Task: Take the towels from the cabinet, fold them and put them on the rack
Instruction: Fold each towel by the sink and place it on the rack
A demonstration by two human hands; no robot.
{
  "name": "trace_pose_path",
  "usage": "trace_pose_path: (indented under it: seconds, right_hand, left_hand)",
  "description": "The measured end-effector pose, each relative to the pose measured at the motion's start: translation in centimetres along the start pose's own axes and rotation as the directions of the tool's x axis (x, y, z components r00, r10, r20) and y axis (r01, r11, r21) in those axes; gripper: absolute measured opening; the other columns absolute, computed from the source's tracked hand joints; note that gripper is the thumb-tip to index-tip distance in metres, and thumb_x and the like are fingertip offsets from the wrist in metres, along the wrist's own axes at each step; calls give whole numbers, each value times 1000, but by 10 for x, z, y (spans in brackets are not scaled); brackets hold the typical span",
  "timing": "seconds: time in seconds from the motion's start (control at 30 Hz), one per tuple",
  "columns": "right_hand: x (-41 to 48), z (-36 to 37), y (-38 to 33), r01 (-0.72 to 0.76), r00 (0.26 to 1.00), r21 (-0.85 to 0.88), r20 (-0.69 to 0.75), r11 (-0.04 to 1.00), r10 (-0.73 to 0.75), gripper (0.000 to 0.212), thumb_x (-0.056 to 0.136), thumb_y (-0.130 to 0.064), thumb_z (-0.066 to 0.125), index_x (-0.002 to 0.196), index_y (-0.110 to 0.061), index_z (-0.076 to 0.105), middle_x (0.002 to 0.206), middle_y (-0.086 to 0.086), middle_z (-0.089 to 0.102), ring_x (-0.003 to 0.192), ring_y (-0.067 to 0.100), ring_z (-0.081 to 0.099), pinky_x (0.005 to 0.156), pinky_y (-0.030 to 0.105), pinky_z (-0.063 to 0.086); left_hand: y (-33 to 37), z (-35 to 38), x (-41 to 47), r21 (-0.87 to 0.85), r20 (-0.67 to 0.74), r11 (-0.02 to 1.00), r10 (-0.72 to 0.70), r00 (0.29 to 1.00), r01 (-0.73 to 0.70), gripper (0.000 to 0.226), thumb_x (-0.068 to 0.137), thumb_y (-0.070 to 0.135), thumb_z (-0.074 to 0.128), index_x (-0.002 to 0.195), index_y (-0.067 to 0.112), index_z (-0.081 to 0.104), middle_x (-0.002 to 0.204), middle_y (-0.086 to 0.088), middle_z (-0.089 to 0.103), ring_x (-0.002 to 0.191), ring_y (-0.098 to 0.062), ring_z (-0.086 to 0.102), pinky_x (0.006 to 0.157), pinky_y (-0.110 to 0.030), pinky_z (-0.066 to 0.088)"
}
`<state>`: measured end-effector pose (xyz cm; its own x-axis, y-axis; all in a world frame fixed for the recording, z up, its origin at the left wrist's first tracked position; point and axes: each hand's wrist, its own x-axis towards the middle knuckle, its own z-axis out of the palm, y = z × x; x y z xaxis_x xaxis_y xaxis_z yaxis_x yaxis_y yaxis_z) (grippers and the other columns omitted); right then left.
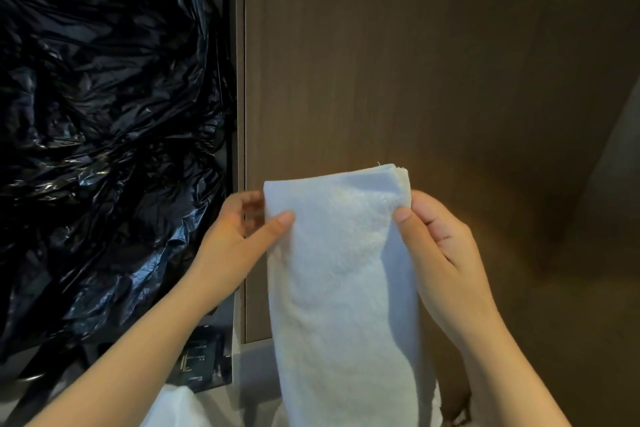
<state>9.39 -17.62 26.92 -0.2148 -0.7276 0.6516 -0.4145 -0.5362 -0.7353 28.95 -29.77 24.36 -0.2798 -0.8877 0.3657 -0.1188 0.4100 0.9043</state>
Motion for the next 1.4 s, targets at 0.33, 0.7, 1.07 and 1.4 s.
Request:
trace_pose_path:
  seconds: [0.33, 0.7, 1.07, 1.4]
  right_hand:
    - [9, -13, 4, -18, 996, -25, -85, 1000, 16, 27, 92, -40, 43, 96, -23, 62, 81, -17, 65, 81, 3, 64, 65, 9, 48]
    - [16, 0, 16, -37, 927, -13, -374, 999, 29, 33, 102, -40, 41, 86, -19, 59, 77, -9, 62, 74, 9, 59, 62, 12, 45]
    - [42, -26, 16, 165, 910, -350, -306, 922, -279, 26, 105, -33, 40, 84, -28, 54, 67, -20, 52, 64, -1, 54, 53, 6, 37]
    - [47, -62, 26, 170, 892, -351, -341, 921, -295, 23, 105, -31, 41, 91, -20, 56, 72, -19, 52, 65, -6, 55, 53, 4, 37]
  left_hand:
    - [12, 0, -6, -580, 178, 793, -101, 979, 187, 46, 67, 37, 83, 105, 12, 74, 110, -11, 73, 102, -26, 69, 73, -29, 58]
    - [53, 8, -10, -179, -202, 964, 161, 966, -198, 48, 59, 54, 73, 93, 21, 70, 87, 2, 74, 76, -16, 73, 61, -33, 62]
    - [20, 27, -20, 13, -222, 975, 218, 950, -221, 49, 89, 55, 53, 86, 8, 64, 79, -2, 68, 68, -18, 64, 61, -22, 51]
    - [8, 78, -42, 7, -125, 997, 79, 989, -79, 67, 82, 55, 49, 97, -10, 56, 95, -29, 63, 89, -44, 60, 78, -55, 52]
